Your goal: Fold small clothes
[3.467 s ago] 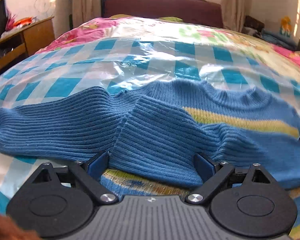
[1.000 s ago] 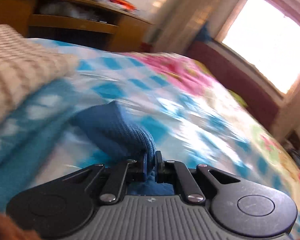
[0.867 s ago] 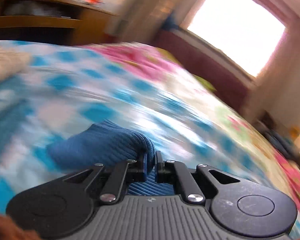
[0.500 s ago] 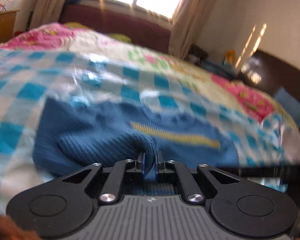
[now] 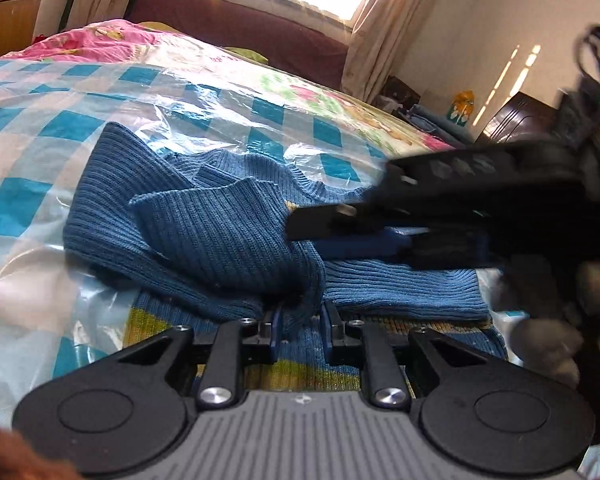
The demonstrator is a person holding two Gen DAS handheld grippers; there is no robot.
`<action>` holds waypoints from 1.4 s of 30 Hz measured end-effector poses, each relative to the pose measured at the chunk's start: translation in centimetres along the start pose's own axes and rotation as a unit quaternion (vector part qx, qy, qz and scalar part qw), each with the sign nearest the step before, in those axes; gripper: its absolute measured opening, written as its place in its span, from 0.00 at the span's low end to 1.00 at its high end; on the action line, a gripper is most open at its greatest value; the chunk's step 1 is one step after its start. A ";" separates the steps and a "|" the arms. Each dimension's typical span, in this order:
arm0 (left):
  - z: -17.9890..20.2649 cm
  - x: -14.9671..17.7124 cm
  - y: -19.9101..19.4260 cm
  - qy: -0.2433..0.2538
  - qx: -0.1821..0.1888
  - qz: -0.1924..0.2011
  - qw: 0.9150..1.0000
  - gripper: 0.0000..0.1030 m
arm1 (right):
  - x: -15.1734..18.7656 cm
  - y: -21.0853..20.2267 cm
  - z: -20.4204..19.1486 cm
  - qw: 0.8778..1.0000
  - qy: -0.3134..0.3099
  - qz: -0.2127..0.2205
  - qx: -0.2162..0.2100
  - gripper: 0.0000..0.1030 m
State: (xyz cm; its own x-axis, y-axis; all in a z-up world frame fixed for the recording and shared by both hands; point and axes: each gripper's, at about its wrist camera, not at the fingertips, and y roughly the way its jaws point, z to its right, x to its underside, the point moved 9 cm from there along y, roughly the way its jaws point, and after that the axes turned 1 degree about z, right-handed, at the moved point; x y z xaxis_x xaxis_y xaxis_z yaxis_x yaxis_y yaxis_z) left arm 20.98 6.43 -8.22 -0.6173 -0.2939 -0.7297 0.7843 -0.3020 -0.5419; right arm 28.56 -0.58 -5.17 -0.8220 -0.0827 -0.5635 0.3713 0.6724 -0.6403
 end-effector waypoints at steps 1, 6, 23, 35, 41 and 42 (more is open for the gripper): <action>-0.1 0.0 -0.1 0.001 0.002 0.001 1.000 0.23 | -0.2 0.7 -0.4 1.000 -0.002 -0.007 -0.003 0.33; -0.6 -0.2 -0.4 -0.008 0.007 0.010 1.000 0.24 | -0.3 2.9 -2.2 0.999 -0.030 -0.033 0.010 0.17; -1.0 -1.2 -1.1 -0.017 0.000 0.054 0.998 0.44 | -6.0 -11.9 6.9 0.977 0.102 0.172 0.076 0.10; -1.2 0.2 0.4 -0.006 -0.019 0.018 1.000 0.46 | 0.6 -10.7 15.0 0.959 0.204 0.144 0.135 0.15; -1.4 0.2 0.3 -0.011 -0.016 0.018 1.000 0.47 | 1.7 -10.9 15.3 0.953 0.233 0.146 0.129 0.16; -1.5 0.1 0.3 -0.013 -0.015 0.018 1.000 0.47 | 1.7 -11.0 15.5 0.950 0.241 0.150 0.129 0.17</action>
State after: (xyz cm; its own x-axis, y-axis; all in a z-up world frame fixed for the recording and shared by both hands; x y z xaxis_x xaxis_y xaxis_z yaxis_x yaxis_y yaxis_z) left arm 21.24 7.62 -9.11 -0.5895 -0.3275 -0.7385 0.8075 -0.2631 -0.5279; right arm 29.77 -19.52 -7.25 -0.7424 0.4716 -0.4759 0.6618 0.4053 -0.6307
